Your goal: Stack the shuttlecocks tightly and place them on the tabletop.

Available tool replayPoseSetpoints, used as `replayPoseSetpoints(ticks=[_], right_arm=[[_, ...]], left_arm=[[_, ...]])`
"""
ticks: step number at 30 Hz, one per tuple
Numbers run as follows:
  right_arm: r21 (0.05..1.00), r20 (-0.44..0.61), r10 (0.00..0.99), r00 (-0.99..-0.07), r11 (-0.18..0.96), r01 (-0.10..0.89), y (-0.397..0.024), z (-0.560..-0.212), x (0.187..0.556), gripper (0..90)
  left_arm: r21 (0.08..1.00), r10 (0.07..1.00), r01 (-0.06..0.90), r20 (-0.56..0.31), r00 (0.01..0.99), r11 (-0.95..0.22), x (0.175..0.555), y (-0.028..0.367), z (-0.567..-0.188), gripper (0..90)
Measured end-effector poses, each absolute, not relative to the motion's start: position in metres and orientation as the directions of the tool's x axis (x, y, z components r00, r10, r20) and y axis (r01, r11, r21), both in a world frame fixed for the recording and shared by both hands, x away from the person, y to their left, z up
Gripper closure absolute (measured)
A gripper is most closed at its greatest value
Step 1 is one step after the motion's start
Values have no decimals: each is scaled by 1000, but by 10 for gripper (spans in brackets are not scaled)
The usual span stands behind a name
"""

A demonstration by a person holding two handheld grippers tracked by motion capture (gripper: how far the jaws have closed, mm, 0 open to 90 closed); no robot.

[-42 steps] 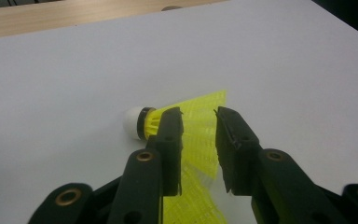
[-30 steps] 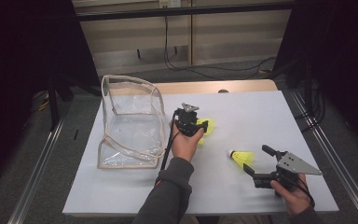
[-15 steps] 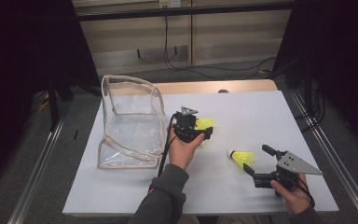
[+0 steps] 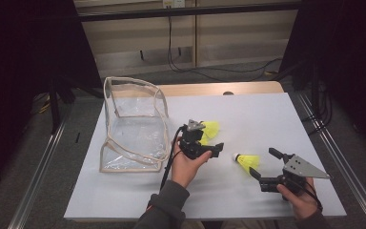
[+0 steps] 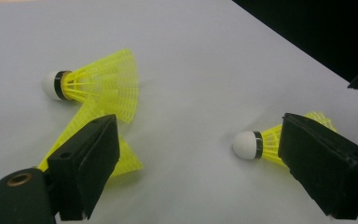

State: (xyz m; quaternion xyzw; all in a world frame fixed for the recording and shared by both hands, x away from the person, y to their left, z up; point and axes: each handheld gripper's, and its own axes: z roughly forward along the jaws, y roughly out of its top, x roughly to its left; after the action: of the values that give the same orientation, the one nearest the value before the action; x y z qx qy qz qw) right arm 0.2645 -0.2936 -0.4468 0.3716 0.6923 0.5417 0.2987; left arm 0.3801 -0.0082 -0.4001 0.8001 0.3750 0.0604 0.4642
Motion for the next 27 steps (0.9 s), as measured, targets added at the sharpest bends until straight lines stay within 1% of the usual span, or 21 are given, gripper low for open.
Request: replayPoseSetpoints(ticks=[8,10,14,18,21,27], right_arm=[[971,-16,838,-545,143,192,-294,-446,264,27],[971,-20,838,-546,147,190,-294,-446,264,27],[971,-20,836,-548,148,190,-293,-446,266,27],[970,-22,834,-551,152,191,-292,-446,267,27],[970,-22,834,-552,152,191,-291,-446,268,26],[969,-22,832,-554,155,194,-291,-446,267,27]], left_arm=[[786,610,535,-267,746,-311,367,-3,-406,108],[788,601,533,-273,752,-309,363,0,-406,82],[788,578,520,-266,772,-331,359,4,-409,58],[789,551,517,-282,786,-333,355,8,-413,54],[794,537,505,-278,797,-338,351,10,-414,53],[792,525,503,-282,803,-345,345,11,-416,50]])
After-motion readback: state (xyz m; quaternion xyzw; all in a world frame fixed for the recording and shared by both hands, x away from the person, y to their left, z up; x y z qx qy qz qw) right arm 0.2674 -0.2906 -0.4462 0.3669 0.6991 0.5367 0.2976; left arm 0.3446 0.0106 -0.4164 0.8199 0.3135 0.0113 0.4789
